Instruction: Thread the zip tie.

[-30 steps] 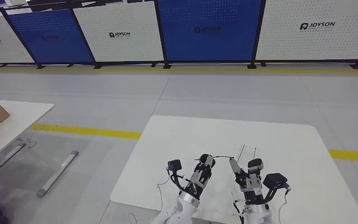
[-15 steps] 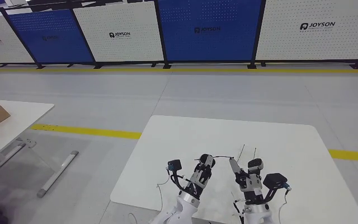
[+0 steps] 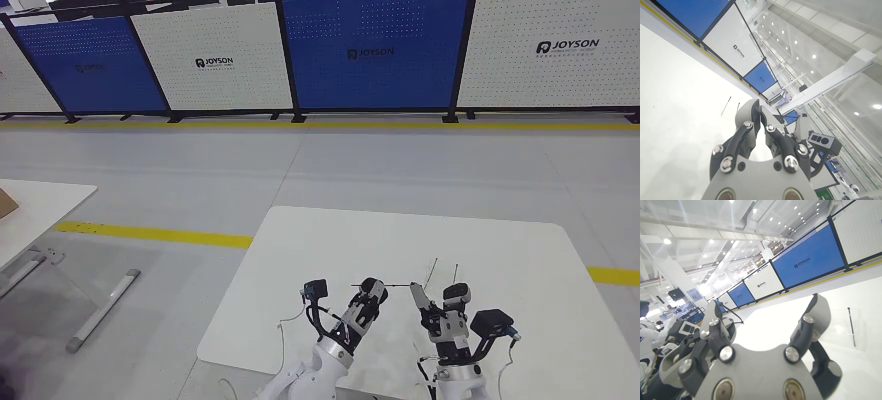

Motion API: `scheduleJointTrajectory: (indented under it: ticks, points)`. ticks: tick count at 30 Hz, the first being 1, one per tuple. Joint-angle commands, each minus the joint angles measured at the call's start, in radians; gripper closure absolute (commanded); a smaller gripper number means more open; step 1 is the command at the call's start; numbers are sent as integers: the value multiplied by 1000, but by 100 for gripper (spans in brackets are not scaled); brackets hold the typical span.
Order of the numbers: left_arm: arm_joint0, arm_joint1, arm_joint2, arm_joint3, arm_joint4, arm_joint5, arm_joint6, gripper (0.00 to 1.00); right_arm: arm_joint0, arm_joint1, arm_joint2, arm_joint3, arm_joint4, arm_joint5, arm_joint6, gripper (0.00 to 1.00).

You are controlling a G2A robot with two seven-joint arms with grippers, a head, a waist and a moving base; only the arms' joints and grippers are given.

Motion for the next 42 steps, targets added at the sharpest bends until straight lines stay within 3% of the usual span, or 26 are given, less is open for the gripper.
scheduleJointTrajectory:
  ticks: [1,9,21,27,36,38,42]
  points:
    - [-1,0,1,1,2,0,3,100,0,0,0,0,0,0,0,0]
    - [-1,0,1,1,2,0,3,100,1,0,1,0,1,0,2,0]
    - [-1,0,1,1,2,0,3,100,24,43,139,-71,-24,-205,340,0]
    - [-1,0,1,1,2,0,3,100,39,76,132,-132,-14,-209,495,0]
    - [-1,0,1,1,2,0,3,100,40,80,132,-136,-12,-209,502,0]
    - [-2,-1,0,1,-7,16,-3,100,40,80,132,-136,-12,-209,502,0]
    - [6,-1,3,-16,-70,2,-58,100,40,80,132,-136,-12,-209,502,0]
